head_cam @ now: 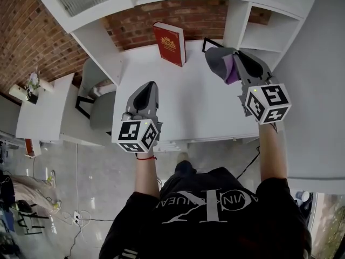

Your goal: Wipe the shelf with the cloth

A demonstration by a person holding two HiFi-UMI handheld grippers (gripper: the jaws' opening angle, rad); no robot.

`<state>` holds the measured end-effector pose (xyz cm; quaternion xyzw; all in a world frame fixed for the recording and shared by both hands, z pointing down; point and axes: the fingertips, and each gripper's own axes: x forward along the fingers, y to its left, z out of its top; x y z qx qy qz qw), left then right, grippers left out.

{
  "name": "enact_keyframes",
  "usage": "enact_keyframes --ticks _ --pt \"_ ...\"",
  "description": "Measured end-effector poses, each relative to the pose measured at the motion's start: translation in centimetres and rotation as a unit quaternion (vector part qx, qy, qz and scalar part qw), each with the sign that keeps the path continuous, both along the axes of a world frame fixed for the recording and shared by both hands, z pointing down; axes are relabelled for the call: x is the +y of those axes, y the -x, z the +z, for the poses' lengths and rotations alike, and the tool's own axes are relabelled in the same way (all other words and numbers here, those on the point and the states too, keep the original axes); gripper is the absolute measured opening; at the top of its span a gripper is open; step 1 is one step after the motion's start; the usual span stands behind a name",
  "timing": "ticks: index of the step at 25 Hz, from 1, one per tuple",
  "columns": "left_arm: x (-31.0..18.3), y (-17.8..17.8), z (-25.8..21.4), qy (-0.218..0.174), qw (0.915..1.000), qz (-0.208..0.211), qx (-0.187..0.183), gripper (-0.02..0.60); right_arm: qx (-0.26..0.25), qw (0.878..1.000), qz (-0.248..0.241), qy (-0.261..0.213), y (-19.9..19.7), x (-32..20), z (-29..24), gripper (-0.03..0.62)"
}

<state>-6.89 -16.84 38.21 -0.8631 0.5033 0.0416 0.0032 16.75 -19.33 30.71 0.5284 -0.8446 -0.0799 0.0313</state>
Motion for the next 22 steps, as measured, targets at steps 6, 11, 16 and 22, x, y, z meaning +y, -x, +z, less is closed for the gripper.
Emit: enact_keyframes --ticks 6,11,16,22 --pt "2.2 0.0 0.9 0.003 1.0 -0.008 0.001 0.011 -0.025 0.999 -0.007 0.021 -0.5 2.7 3.4 0.029" --pt "3.8 0.4 1.2 0.004 0.9998 -0.02 -0.004 0.011 -0.037 0.999 -0.012 0.033 -0.6 4.4 4.9 0.029" --pt "5.1 0.4 1.2 0.002 0.9996 -0.028 -0.004 0.011 -0.046 0.998 -0.012 0.033 -1.1 5.6 5.3 0.029" --pt "6.3 0.9 0.8 -0.003 0.9993 -0.037 -0.005 0.011 -0.045 0.999 -0.01 0.029 -1.1 6.9 5.6 0.029"
